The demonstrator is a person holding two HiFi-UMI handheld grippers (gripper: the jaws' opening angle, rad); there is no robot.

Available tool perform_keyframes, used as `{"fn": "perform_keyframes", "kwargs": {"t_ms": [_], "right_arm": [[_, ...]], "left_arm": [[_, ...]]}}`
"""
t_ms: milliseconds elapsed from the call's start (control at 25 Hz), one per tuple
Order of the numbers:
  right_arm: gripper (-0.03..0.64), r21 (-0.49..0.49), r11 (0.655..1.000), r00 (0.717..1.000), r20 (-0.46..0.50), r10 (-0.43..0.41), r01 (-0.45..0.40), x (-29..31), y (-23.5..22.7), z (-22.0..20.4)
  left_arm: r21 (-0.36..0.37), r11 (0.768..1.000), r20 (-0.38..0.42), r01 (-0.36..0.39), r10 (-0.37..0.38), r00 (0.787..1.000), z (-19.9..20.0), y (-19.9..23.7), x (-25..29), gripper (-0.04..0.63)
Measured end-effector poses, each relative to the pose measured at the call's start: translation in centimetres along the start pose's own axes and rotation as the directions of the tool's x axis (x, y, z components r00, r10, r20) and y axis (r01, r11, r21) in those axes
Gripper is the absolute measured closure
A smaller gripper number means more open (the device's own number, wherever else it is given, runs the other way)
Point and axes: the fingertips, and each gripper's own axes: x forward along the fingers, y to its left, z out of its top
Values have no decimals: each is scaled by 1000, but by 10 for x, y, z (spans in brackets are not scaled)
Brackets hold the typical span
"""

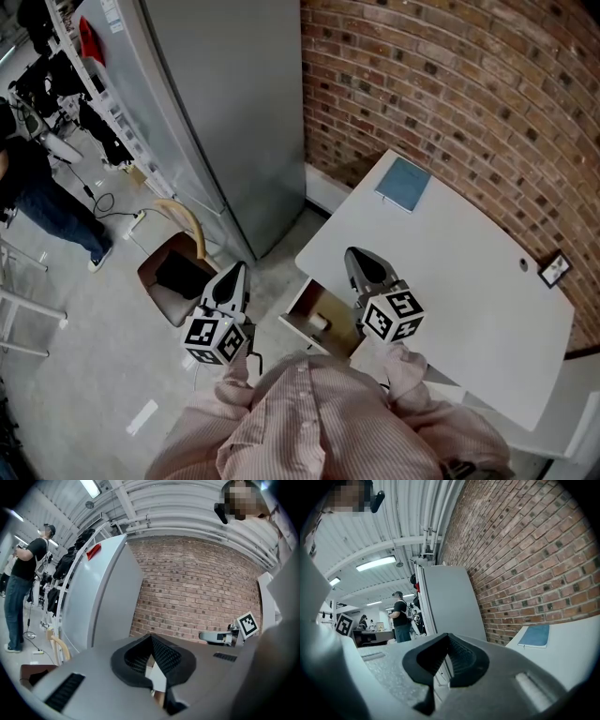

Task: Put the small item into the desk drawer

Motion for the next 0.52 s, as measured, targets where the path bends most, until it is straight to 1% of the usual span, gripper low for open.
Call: {"fn": "perform_keyframes", "kwargs": {"t_ms": [240,520], "right_arm": [[611,-10,1000,1000,-14,-6,6,3,-4,-3],[611,-51,999,1000,-26,-7,6,2,-5,-7]], "left_arm": [[6,1000,-3,-9,9,1000,2,2,2,597],[15,999,-7,-43,43,999,1,8,-2,597]]}}
